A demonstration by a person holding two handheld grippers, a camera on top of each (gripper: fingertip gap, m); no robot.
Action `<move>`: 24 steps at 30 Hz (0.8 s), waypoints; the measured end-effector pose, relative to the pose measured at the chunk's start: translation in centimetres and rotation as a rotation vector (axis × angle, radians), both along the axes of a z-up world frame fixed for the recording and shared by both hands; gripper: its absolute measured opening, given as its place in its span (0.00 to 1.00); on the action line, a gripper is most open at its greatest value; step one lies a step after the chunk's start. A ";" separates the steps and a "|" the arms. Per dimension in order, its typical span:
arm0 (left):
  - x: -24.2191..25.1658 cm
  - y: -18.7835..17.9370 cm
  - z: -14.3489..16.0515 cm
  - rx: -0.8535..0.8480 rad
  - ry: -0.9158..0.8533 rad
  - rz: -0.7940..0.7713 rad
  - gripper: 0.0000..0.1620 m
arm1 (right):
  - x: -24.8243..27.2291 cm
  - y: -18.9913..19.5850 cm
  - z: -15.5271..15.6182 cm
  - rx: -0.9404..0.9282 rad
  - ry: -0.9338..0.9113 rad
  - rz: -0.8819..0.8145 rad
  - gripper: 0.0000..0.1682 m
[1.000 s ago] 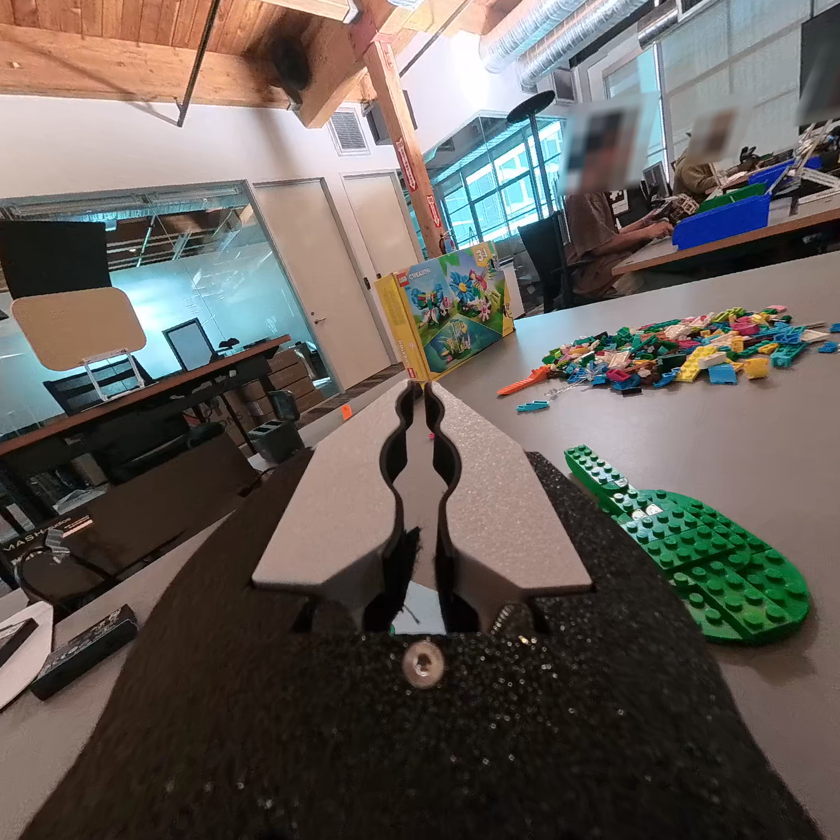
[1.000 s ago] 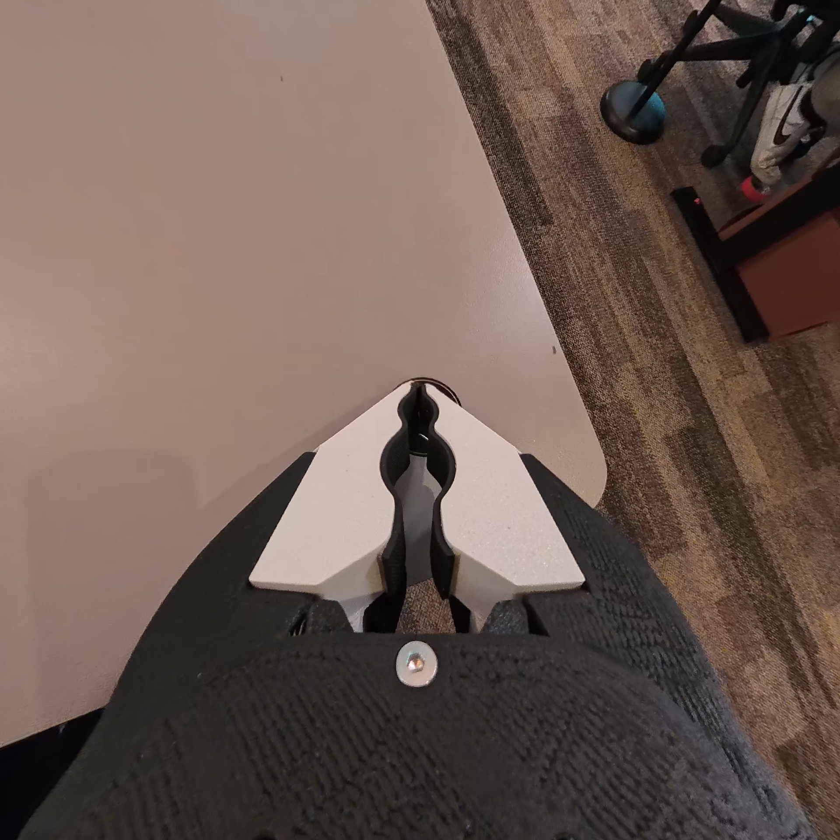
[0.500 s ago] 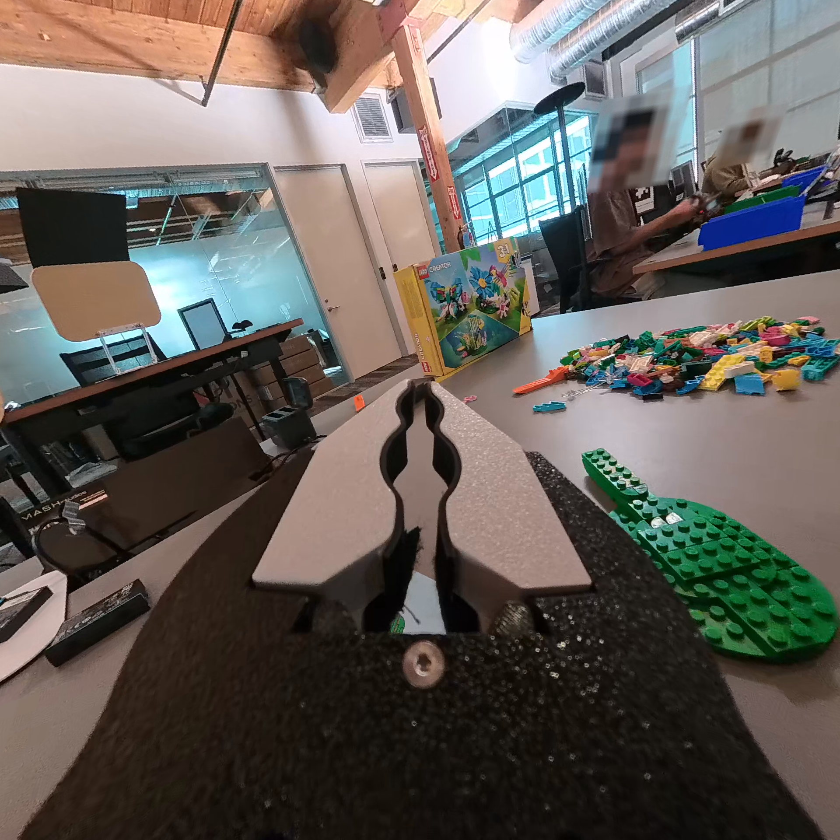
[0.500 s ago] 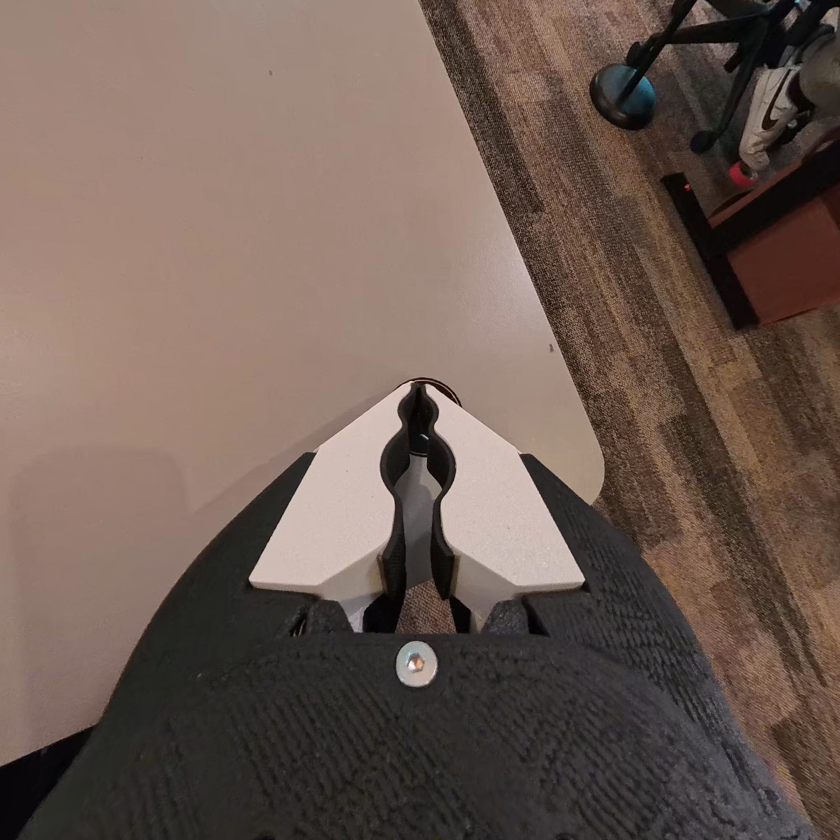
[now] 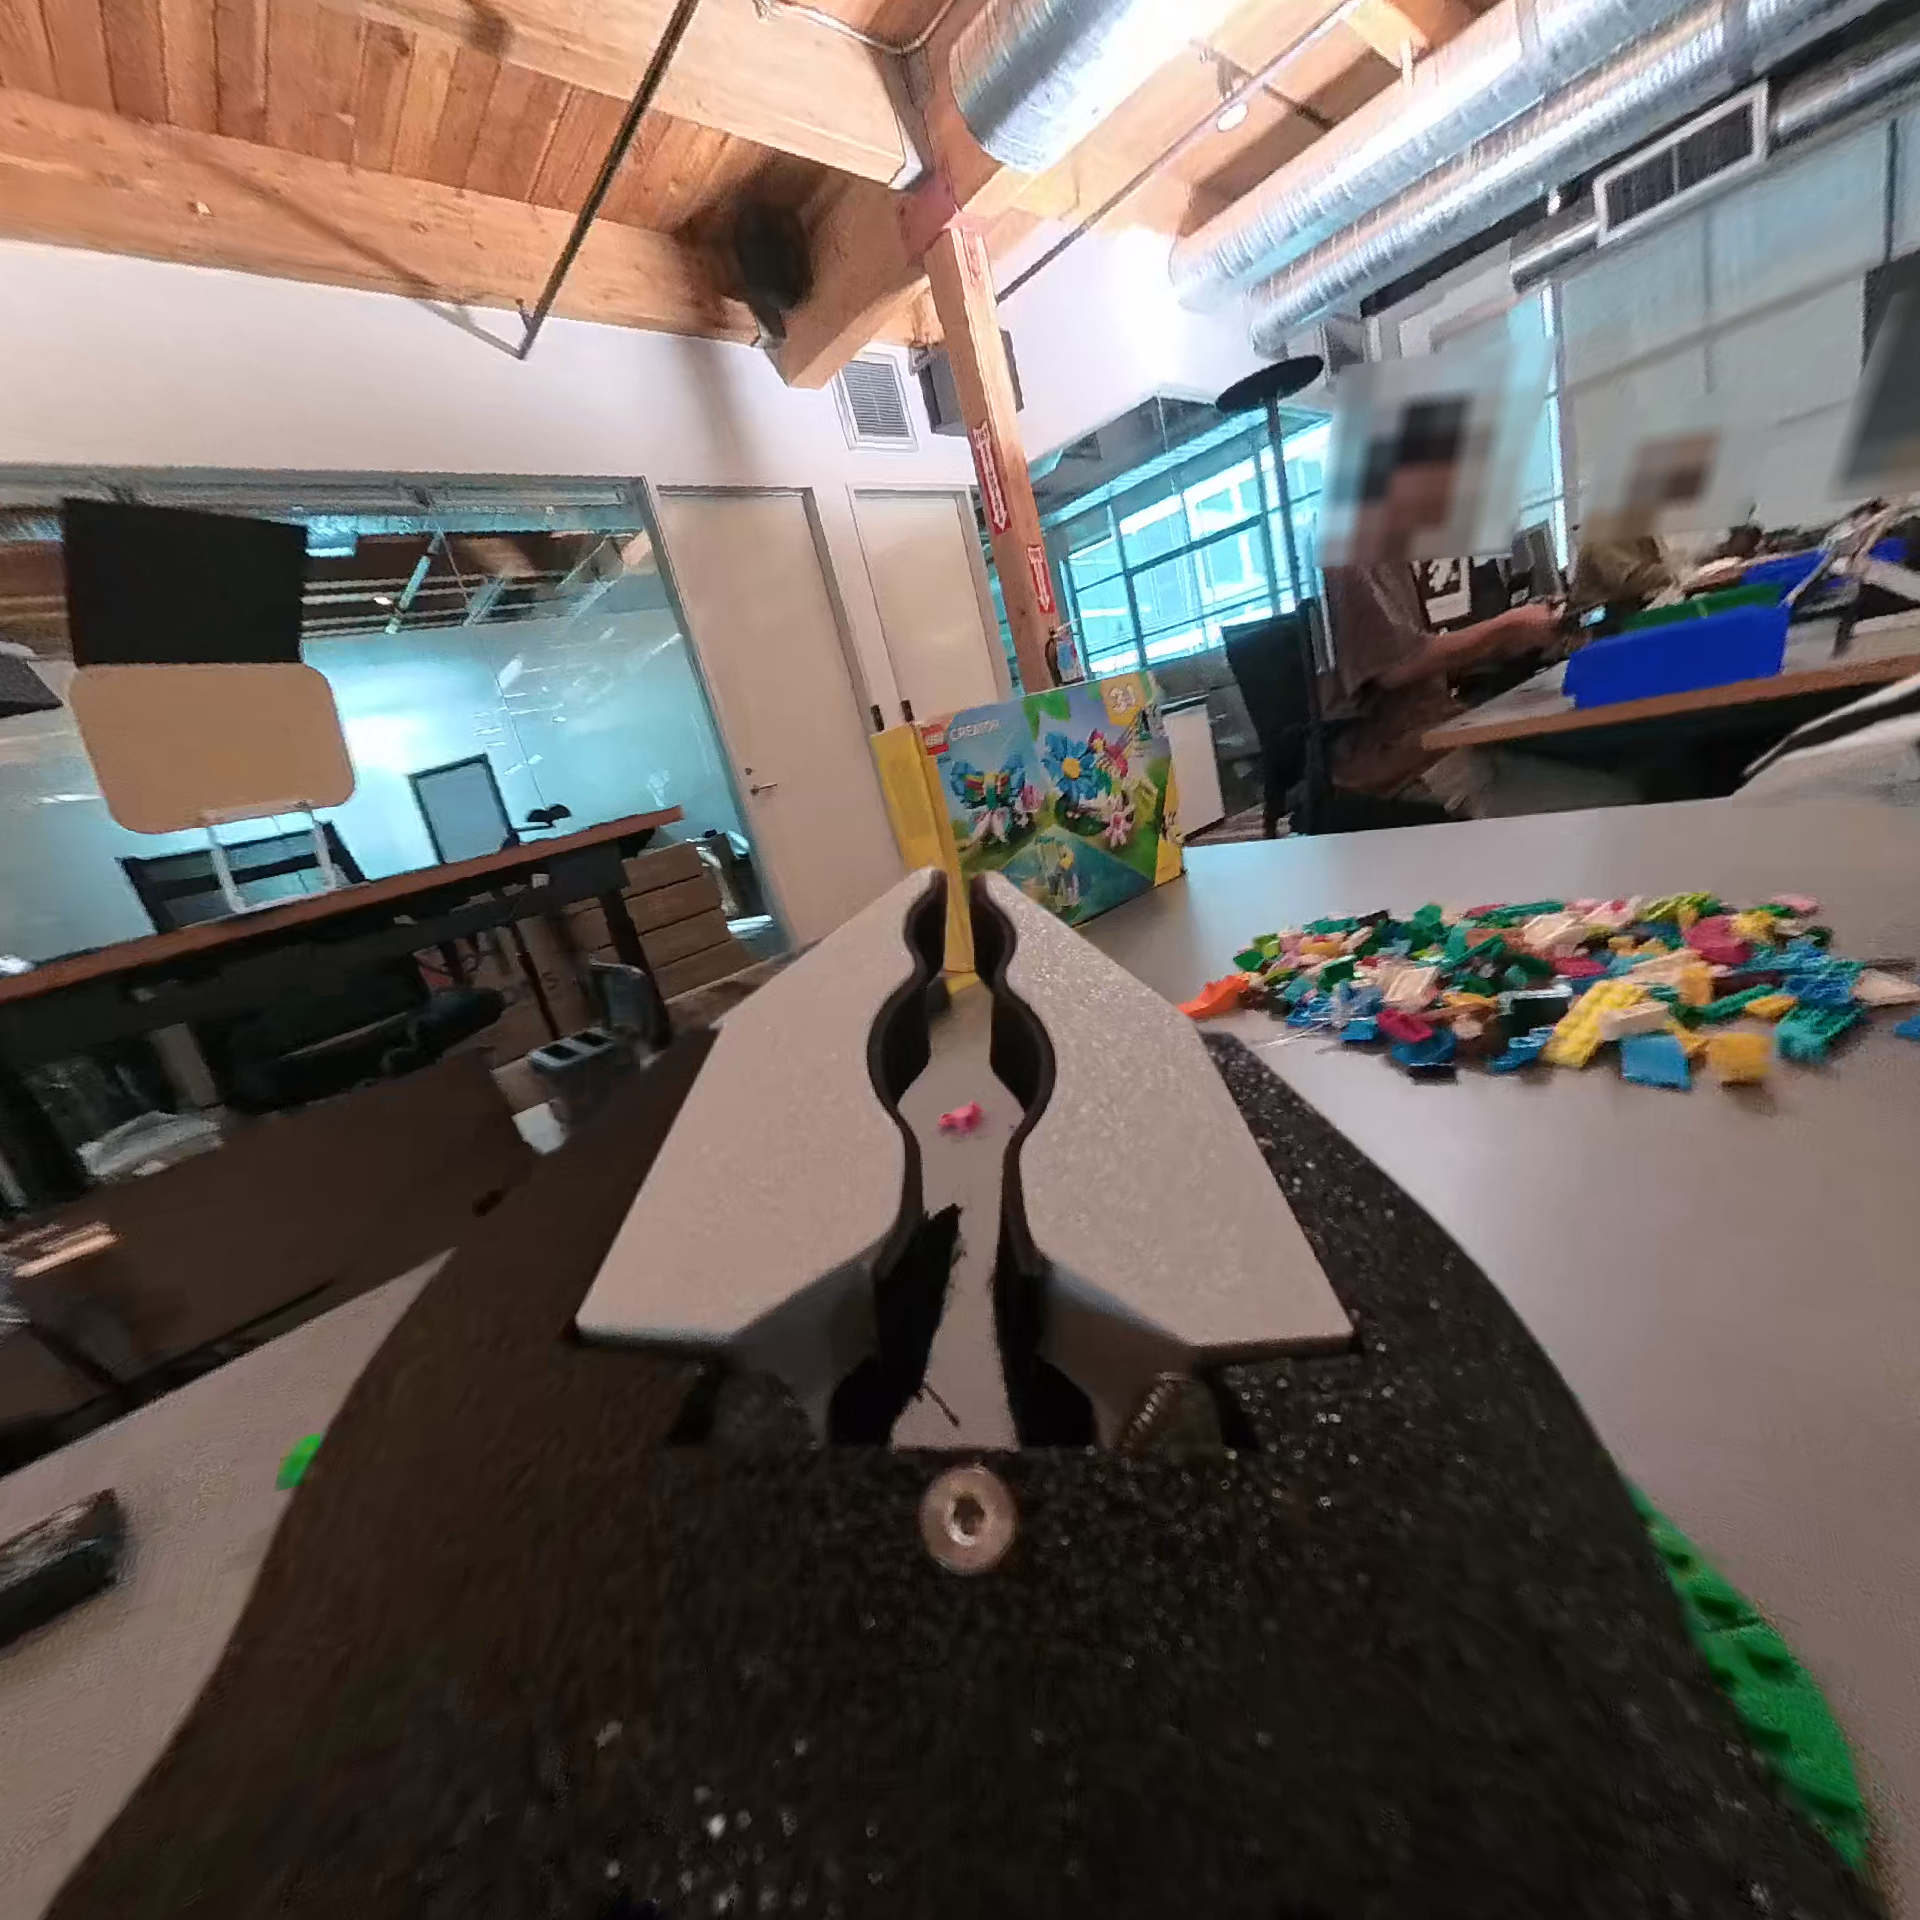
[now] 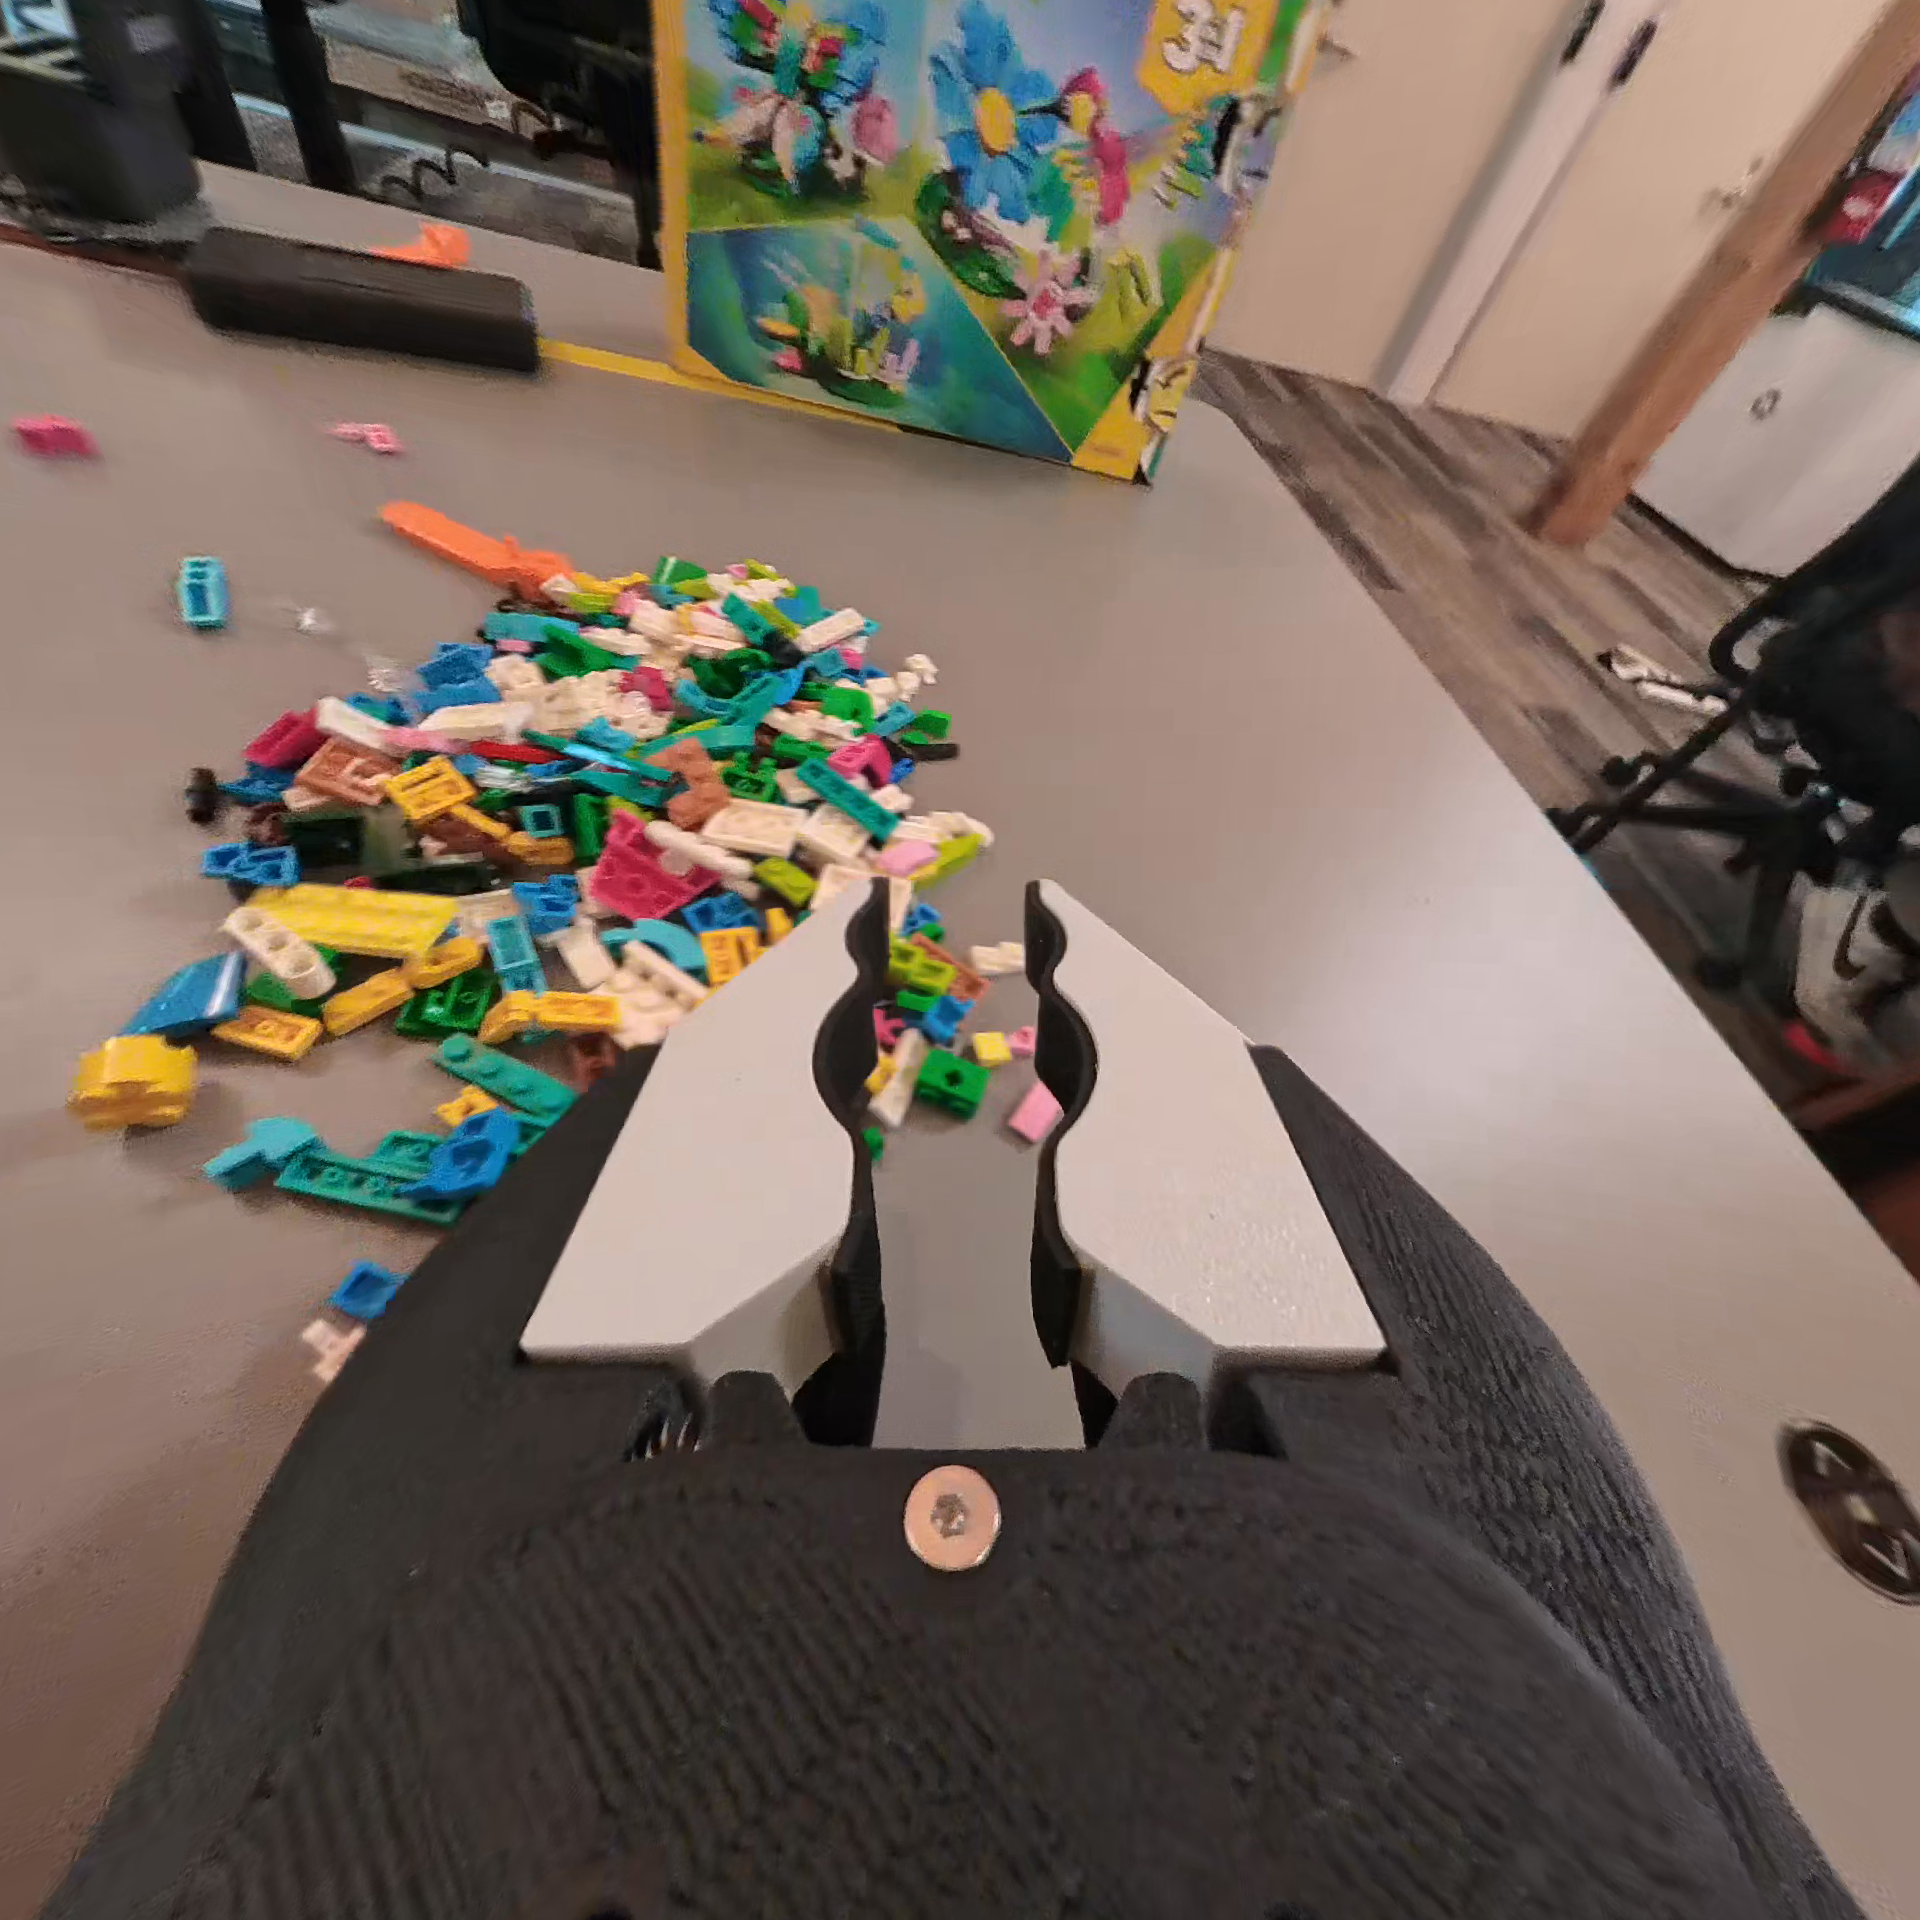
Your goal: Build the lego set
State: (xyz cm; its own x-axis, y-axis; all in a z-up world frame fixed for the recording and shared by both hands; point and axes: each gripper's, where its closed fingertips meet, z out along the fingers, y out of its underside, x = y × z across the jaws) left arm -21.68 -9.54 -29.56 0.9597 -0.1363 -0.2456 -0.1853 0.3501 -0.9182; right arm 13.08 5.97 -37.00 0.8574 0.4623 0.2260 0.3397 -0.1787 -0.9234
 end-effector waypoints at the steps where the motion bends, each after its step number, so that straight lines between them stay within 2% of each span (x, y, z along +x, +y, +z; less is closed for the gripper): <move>1: 0.4 0.0 -0.3 -0.012 -0.010 -0.024 0.01 | -0.5 -0.4 -0.4 0.005 0.002 0.020 0.14; 5: 0.9 -1.1 -0.7 -0.015 -0.001 -0.093 0.01 | -1.3 -0.8 -0.7 -0.035 0.036 0.087 0.11; 9: -0.1 -1.0 -0.8 -0.041 -0.083 -0.099 0.01 | 0.3 -0.6 -3.4 -0.181 -0.046 0.024 0.08; 12: -0.5 -0.7 -0.9 -0.056 -0.113 -0.099 0.01 | 0.7 -0.4 -3.8 -0.220 -0.047 -0.002 0.08; 17: -0.5 -0.9 -0.9 -0.053 -0.108 -0.097 0.01 | 1.2 -0.7 -5.4 -0.347 -0.010 -0.022 0.11; 24: -0.4 -0.8 -1.0 -0.061 -0.121 -0.109 0.01 | 2.0 -0.3 -6.3 -0.406 -0.024 -0.072 0.13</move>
State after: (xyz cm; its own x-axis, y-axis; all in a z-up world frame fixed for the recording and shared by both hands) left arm -22.08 -10.39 -30.56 0.9604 -0.2524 -0.1176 -0.0364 0.3050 -0.9517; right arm 15.04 5.66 -43.35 0.8874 0.4572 0.0581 0.3337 -0.5505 -0.7652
